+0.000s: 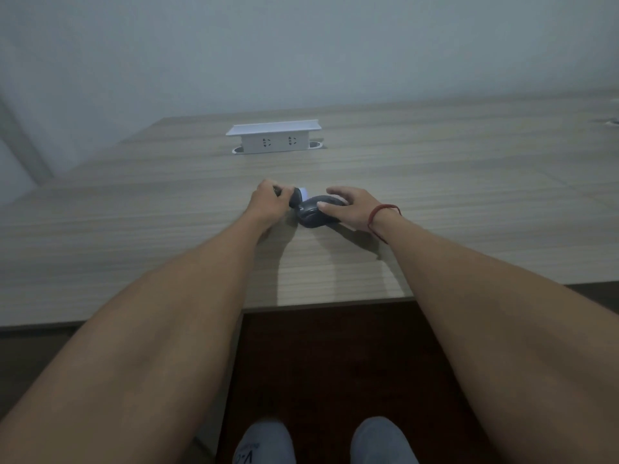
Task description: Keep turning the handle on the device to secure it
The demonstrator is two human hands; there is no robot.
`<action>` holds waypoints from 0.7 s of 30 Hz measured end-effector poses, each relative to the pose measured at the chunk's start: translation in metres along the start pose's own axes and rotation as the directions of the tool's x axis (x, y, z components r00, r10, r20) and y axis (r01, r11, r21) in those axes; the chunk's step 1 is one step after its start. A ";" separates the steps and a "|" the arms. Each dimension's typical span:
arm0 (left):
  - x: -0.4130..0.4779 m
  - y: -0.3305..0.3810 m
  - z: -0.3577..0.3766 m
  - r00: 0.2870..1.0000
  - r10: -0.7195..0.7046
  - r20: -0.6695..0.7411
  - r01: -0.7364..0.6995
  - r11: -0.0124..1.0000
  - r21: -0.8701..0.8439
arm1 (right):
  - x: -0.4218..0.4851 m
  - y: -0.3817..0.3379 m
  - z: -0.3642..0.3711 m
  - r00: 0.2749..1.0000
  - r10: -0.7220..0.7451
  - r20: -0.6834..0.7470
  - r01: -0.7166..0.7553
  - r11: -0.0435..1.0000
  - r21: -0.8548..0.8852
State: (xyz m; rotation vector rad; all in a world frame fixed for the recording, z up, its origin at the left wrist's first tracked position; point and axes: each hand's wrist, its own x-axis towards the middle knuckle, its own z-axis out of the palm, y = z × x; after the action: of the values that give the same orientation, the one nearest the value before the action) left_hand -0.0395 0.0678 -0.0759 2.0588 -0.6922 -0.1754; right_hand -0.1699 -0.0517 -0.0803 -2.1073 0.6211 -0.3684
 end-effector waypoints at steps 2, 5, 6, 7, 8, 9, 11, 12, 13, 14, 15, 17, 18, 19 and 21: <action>-0.005 0.002 -0.006 0.999 -0.012 0.033 0.013 0.999 -0.036 | 0.002 0.001 0.000 0.996 0.036 -0.084 -0.034 0.999 0.029; -0.014 0.006 -0.010 0.994 -0.037 0.098 0.045 0.996 -0.072 | 0.001 0.000 0.002 0.973 0.109 -0.203 -0.100 0.994 0.053; -0.018 0.007 -0.011 0.989 -0.052 0.140 0.064 0.995 -0.077 | 0.000 0.000 0.002 0.966 0.122 -0.229 -0.115 0.992 0.045; -0.022 0.009 -0.012 0.981 -0.063 0.185 0.080 0.993 -0.084 | -0.001 -0.001 0.003 0.963 0.126 -0.240 -0.121 0.992 0.034; -0.024 0.010 -0.013 0.974 -0.069 0.215 0.088 0.993 -0.083 | -0.003 -0.003 0.004 0.964 0.126 -0.235 -0.124 0.992 0.024; -0.024 0.011 -0.014 0.972 -0.072 0.222 0.092 0.992 -0.081 | -0.005 -0.004 0.007 0.968 0.123 -0.217 -0.124 0.992 0.011; -0.026 0.013 -0.017 0.983 -0.070 0.172 0.092 0.988 -0.122 | -0.007 -0.005 0.012 0.981 0.094 -0.171 -0.102 0.994 -0.043; -0.025 0.014 -0.018 0.986 -0.080 0.145 0.107 0.976 -0.189 | -0.007 -0.004 0.014 0.985 0.076 -0.156 -0.088 0.994 -0.072; -0.024 0.014 -0.018 0.986 -0.102 0.134 0.135 0.953 -0.272 | -0.006 -0.001 0.016 0.986 0.060 -0.153 -0.075 0.993 -0.094; -0.023 0.015 -0.018 0.983 -0.115 0.146 0.159 0.927 -0.340 | -0.005 0.000 0.017 0.986 0.051 -0.156 -0.068 0.992 -0.105; -0.023 0.016 -0.017 0.980 -0.116 0.163 0.168 0.918 -0.358 | -0.004 0.001 0.017 0.985 0.048 -0.164 -0.067 0.992 -0.108; -0.024 0.019 -0.012 0.983 -0.093 0.159 0.131 0.959 -0.251 | -0.004 0.000 0.017 0.983 0.058 -0.172 -0.077 0.991 -0.108; -0.023 0.019 -0.009 0.991 -0.078 0.109 0.096 0.981 -0.171 | -0.004 0.000 0.017 0.983 0.068 -0.168 -0.087 0.990 -0.109; -0.020 0.019 -0.006 0.998 -0.061 0.029 0.063 0.994 -0.094 | -0.004 -0.001 0.017 0.983 0.080 -0.167 -0.099 0.989 -0.109; -0.016 0.019 -0.001 0.996 -0.047 -0.073 0.046 0.999 -0.016 | -0.004 -0.002 0.016 0.981 0.096 -0.171 -0.117 0.986 -0.117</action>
State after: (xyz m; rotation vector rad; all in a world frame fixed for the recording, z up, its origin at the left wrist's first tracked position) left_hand -0.0602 0.0698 -0.0624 2.0582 -0.5967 -0.1307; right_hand -0.1652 -0.0372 -0.0876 -2.1668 0.8714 -0.4560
